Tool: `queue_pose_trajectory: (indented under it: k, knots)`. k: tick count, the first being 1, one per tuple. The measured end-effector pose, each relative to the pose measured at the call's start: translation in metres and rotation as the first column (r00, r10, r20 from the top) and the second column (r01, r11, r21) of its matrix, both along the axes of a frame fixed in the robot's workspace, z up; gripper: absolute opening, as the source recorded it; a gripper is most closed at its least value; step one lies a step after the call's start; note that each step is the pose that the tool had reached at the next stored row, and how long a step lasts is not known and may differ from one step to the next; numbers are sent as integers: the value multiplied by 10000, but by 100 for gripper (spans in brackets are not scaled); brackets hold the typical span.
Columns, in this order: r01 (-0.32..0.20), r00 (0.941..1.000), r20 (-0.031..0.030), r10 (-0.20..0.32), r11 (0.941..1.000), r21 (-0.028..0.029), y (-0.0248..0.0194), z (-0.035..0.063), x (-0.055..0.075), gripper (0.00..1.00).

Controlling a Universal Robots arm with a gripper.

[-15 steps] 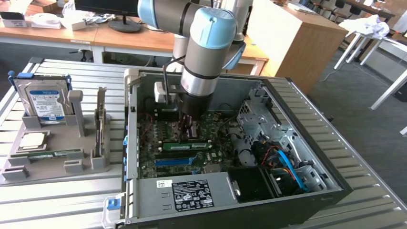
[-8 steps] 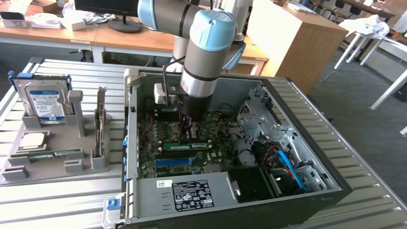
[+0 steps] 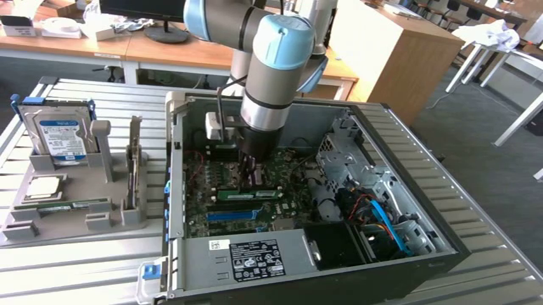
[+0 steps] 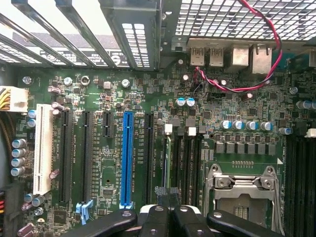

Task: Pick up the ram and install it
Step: 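Press down the ram until it locks into place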

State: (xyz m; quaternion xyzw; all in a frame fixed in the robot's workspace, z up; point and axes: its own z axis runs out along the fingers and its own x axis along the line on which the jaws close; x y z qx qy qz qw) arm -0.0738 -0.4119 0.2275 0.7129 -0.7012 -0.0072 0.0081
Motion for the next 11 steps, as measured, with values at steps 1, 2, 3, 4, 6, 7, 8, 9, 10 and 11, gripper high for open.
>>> queue_pose_trajectory:
  k: [1,2,3,4,6,7,8,9,10,11]
  knots:
    - [1,10000,0,-1,10000,0,0,-5,0,10]
    - [1,10000,-1,-1,10000,-1,-1,-8,0,10]
    - [1,10000,-1,-1,10000,-3,-1,-8,0,10]
    - [1,10000,-1,-1,10000,-2,-1,-8,0,10]
    - [1,10000,-1,-1,10000,-1,0,-9,0,10]
    - [1,10000,0,-1,10000,-1,0,-9,0,10]
    - [0,10000,-1,0,10000,0,0,-13,0,10]
    - [1,10000,1,-1,10000,3,0,-18,0,10]
    - [1,10000,0,-1,10000,0,0,-22,0,10]
    - [1,10000,-1,-1,10000,-1,-1,-26,0,10]
